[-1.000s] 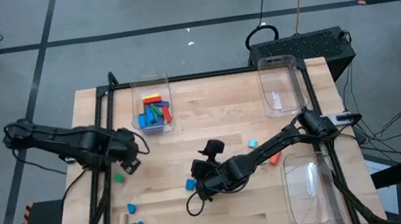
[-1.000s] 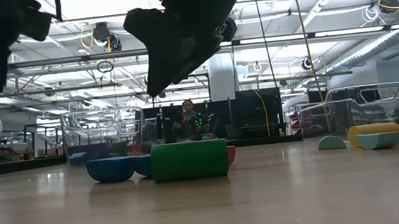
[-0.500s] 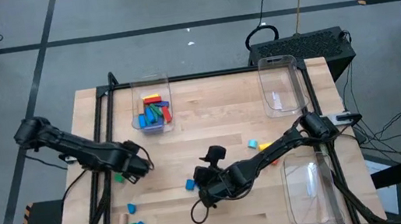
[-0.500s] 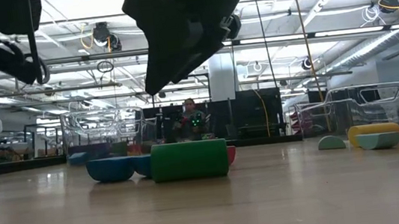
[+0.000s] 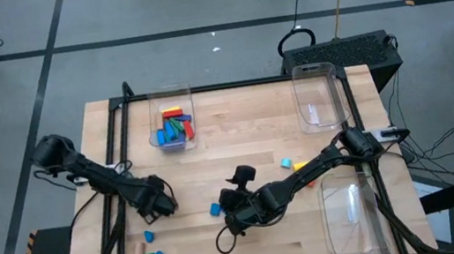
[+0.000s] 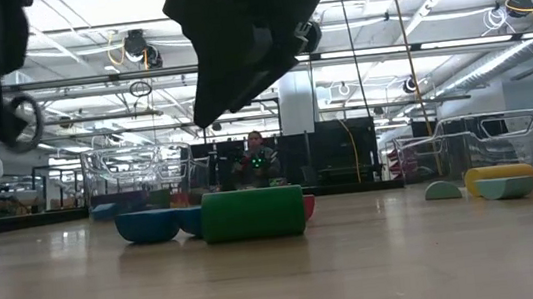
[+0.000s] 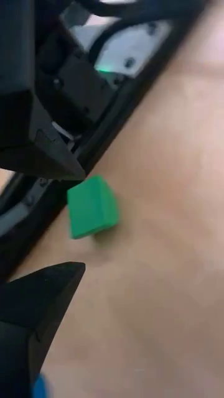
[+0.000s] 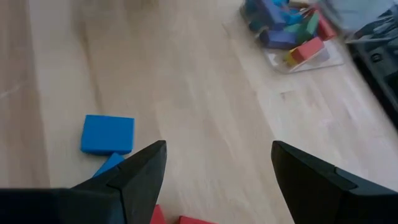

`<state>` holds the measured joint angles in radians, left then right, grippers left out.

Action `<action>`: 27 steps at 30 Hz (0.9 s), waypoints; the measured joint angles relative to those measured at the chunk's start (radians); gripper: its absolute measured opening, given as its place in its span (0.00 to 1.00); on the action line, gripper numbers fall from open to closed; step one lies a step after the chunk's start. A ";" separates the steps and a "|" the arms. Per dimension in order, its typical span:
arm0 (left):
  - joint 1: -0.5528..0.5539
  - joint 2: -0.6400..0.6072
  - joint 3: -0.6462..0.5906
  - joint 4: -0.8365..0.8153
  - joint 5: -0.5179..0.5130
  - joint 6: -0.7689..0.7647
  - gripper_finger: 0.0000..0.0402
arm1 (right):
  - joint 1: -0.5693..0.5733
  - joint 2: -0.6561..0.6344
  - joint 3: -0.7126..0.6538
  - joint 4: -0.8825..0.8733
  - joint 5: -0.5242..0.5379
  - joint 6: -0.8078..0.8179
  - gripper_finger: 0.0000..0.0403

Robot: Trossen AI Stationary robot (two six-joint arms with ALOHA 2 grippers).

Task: Sort blocks by size
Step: Put the green half-circle block into the top right transparent bin

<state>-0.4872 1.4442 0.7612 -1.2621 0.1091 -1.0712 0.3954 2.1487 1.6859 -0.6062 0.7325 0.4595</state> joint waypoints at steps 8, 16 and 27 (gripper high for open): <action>-0.047 0.067 0.000 -0.001 0.084 0.448 0.57 | 0.000 0.000 0.000 0.003 -0.006 -0.001 0.68; -0.099 0.105 0.000 0.000 -0.006 0.767 0.57 | -0.001 0.000 0.000 0.003 -0.006 -0.005 0.68; -0.098 0.105 -0.065 0.117 -0.009 0.792 0.57 | 0.002 0.000 0.000 -0.006 -0.006 -0.011 0.68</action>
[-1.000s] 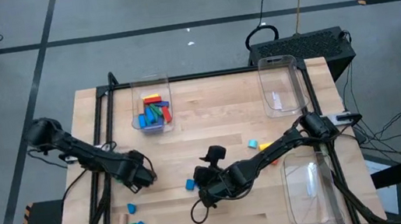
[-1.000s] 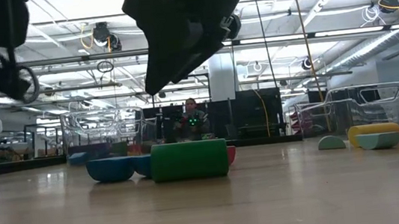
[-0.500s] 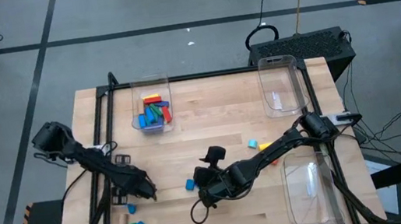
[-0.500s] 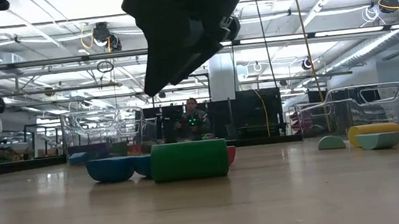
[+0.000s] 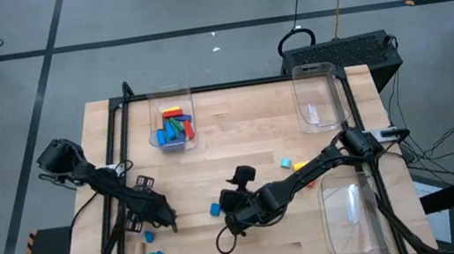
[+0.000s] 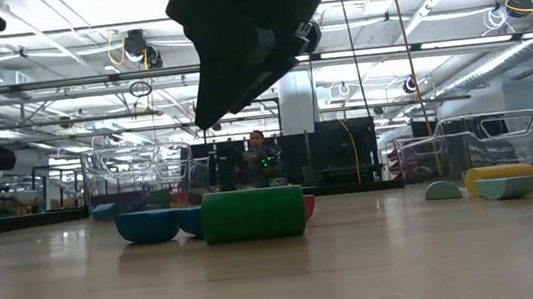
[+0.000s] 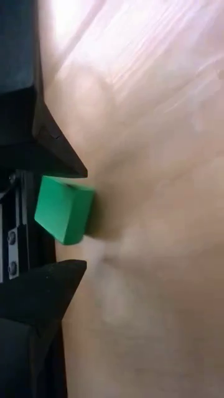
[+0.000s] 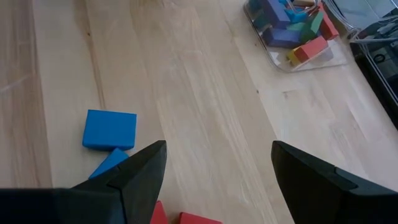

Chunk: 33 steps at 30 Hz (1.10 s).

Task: Sort blocks by size
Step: Put the green half-circle block into the top right transparent bin

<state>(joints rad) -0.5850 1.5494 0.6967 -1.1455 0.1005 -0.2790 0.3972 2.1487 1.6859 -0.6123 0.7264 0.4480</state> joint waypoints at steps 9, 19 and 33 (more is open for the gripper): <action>0.000 0.000 -0.067 -0.017 0.031 -0.002 0.57 | 0.003 0.000 0.000 0.000 0.000 0.000 0.68; 0.000 0.000 -0.066 0.038 0.030 -0.084 0.35 | 0.003 0.000 0.000 0.000 0.001 0.000 0.68; 0.003 -0.012 0.032 0.124 -0.005 -0.126 0.34 | 0.023 0.000 0.000 0.027 0.003 -0.214 0.68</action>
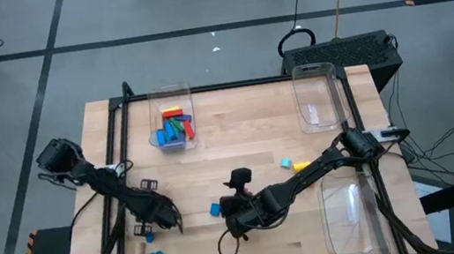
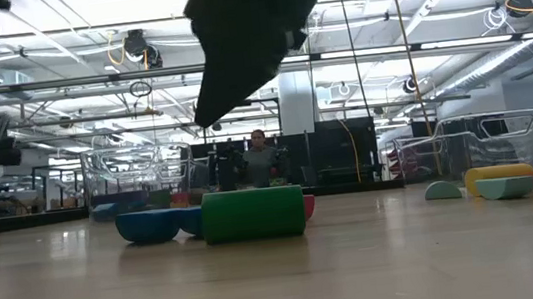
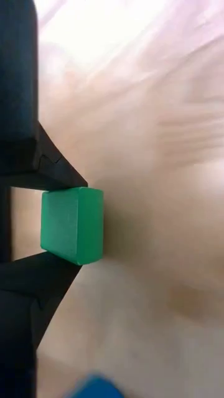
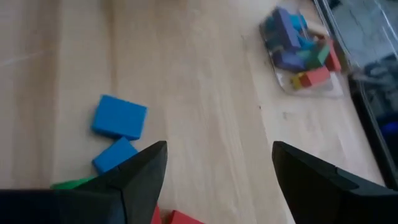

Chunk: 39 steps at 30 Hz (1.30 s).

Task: Sort blocks by size
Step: Put the green half-circle block into the top right transparent bin

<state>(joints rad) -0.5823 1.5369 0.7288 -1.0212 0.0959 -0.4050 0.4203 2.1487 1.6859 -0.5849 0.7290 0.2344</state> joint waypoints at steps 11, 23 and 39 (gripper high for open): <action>0.083 -0.100 0.092 0.373 -0.086 0.130 0.34 | 0.073 0.000 0.000 0.101 -0.061 -0.251 0.68; 0.261 -0.077 0.092 0.733 0.080 0.282 0.34 | 0.089 0.000 0.000 0.246 -0.182 -0.508 0.60; 0.327 -0.066 0.092 0.887 0.206 0.282 0.34 | 0.029 0.023 0.001 0.282 -0.018 -0.678 0.69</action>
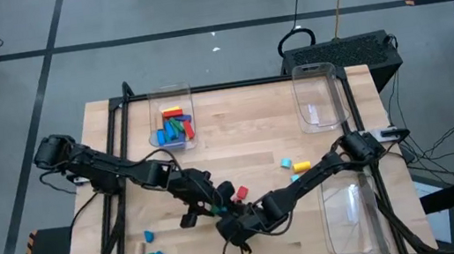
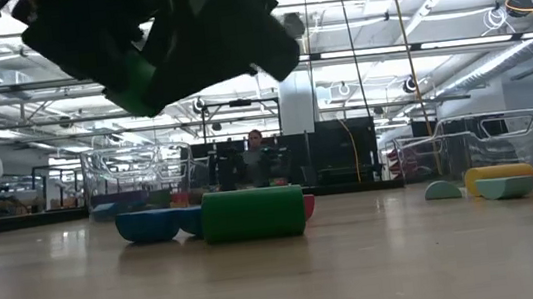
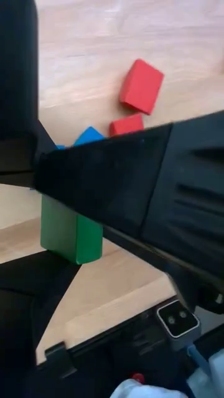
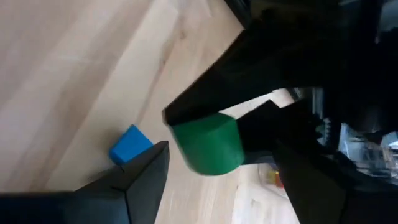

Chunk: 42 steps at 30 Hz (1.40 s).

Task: Sort blocks by size
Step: Put the green half-circle block into the top right transparent bin

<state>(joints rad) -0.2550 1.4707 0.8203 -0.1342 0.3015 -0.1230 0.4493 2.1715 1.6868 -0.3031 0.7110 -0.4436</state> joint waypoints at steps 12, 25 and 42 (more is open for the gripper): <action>0.002 0.000 0.000 0.026 0.013 -0.001 0.34 | -0.001 -0.001 -0.001 0.002 -0.091 -0.019 0.52; 0.017 0.000 -0.002 0.030 0.019 -0.022 0.36 | -0.025 -0.003 0.000 0.009 -0.172 -0.021 0.42; 0.056 -0.020 0.003 -0.067 0.020 -0.029 0.43 | -0.022 -0.002 -0.002 -0.064 -0.201 0.009 0.10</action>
<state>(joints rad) -0.1992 1.4506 0.8231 -0.2009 0.3214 -0.1520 0.4270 2.1691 1.6846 -0.3667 0.5104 -0.4347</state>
